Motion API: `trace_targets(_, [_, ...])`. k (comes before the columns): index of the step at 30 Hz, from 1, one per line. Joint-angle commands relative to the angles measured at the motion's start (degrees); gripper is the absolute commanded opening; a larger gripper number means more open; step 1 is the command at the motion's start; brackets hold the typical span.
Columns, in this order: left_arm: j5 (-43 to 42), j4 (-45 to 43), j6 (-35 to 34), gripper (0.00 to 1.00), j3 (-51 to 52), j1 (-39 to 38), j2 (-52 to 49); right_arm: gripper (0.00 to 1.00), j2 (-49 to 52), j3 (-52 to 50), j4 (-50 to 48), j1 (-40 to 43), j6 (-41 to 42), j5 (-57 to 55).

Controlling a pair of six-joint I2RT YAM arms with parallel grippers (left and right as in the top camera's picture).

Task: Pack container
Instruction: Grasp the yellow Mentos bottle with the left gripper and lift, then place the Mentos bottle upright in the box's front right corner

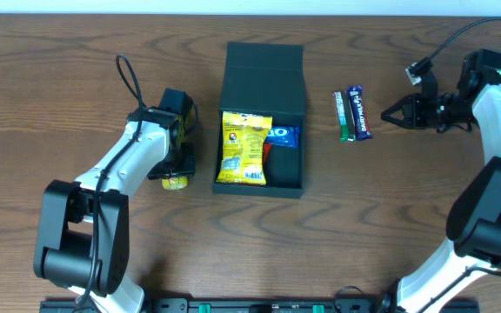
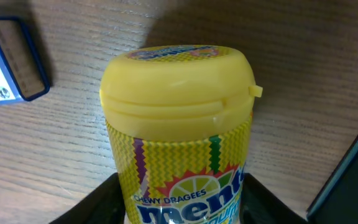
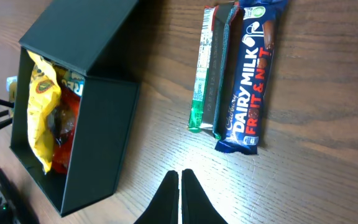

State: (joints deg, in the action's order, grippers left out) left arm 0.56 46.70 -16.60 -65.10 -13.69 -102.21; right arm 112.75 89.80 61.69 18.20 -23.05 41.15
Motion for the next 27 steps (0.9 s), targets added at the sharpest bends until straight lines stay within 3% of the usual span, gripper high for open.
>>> trace_targets(1, [0.0,-0.11,0.24,0.44,0.26,0.28,0.33,0.03,-1.6,0.09,0.04,-0.28,0.33,0.79])
trace_targets(7, [0.07,2.95,-0.33,0.33,-3.72,0.28,0.35,0.02,-1.6,0.09,-0.57,-0.28,0.35,1.14])
trace_targets(13, [0.57,10.19,-0.33,0.24,-21.16,-1.22,0.35,0.01,-1.6,0.09,-3.87,-0.26,5.73,1.14])
trace_targets(18, [0.76,9.42,-1.84,0.24,-29.97,-8.07,0.35,0.02,-1.6,0.09,-5.2,0.02,6.84,1.11])
trace_targets(27, [-4.42,-0.39,-7.74,0.29,-30.36,-22.05,-1.11,0.06,-1.6,0.09,-8.72,1.81,8.07,1.09])
